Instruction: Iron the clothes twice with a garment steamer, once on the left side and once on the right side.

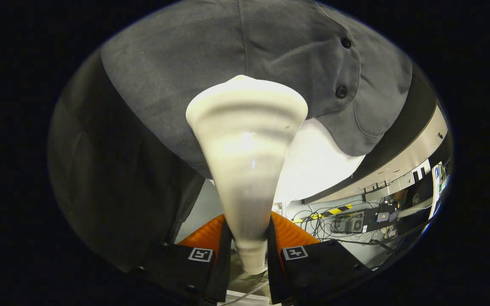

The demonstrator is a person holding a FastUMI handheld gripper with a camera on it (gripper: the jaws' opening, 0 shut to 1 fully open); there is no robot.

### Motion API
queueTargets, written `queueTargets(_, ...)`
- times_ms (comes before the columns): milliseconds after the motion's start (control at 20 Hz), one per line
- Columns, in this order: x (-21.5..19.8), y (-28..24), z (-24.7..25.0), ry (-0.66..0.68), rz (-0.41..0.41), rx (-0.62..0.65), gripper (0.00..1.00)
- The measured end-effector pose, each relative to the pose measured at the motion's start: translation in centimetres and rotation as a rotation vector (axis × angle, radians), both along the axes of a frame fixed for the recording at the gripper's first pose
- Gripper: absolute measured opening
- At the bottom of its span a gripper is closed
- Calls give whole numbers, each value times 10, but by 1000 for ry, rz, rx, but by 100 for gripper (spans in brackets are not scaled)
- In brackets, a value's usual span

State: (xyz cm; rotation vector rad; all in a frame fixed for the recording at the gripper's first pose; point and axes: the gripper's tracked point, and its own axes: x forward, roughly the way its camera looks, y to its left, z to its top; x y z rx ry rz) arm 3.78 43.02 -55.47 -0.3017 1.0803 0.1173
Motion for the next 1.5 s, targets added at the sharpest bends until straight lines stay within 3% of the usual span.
queueTargets(750,-17,-43,26,-16,-54,21,45)
queueTargets(1500,5,-131,155,-142,-29,83,45)
